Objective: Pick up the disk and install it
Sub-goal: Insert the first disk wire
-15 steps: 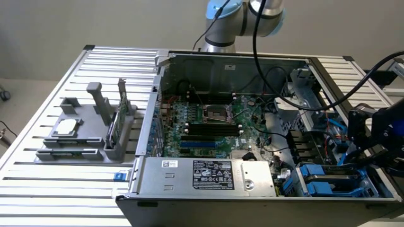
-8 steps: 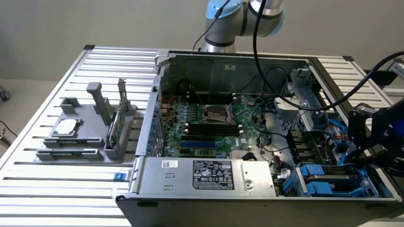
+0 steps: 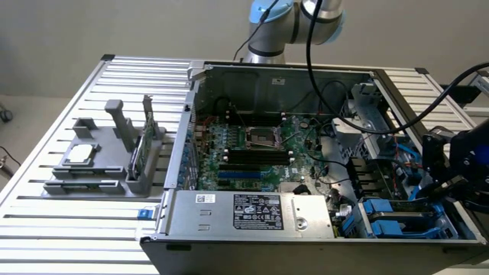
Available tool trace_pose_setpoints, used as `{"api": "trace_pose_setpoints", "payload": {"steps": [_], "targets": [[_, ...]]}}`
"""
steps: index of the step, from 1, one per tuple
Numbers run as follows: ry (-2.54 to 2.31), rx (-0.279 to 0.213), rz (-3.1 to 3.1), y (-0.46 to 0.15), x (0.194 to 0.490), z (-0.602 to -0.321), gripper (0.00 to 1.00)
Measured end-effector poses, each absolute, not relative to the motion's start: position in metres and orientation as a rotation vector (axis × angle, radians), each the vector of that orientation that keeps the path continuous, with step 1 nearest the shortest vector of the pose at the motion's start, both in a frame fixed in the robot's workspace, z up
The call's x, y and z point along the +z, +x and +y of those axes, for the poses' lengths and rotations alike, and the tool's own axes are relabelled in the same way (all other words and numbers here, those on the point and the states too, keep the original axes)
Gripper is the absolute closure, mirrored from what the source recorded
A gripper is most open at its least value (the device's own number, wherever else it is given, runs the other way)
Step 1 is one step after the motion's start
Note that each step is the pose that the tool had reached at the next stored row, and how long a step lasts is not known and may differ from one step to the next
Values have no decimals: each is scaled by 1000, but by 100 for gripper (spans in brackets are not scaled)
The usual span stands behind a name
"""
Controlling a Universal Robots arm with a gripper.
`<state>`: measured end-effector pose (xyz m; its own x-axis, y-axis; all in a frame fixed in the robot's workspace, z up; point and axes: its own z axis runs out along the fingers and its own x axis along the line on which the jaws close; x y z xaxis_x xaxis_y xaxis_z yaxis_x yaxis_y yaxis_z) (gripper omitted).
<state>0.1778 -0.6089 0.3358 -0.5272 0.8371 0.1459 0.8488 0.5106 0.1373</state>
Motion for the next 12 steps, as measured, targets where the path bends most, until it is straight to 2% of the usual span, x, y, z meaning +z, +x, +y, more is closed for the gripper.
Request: {"api": "trace_pose_setpoints", "payload": {"steps": [12], "targets": [[-1504, -274, -2648, 176, 344, -609, 83]]}}
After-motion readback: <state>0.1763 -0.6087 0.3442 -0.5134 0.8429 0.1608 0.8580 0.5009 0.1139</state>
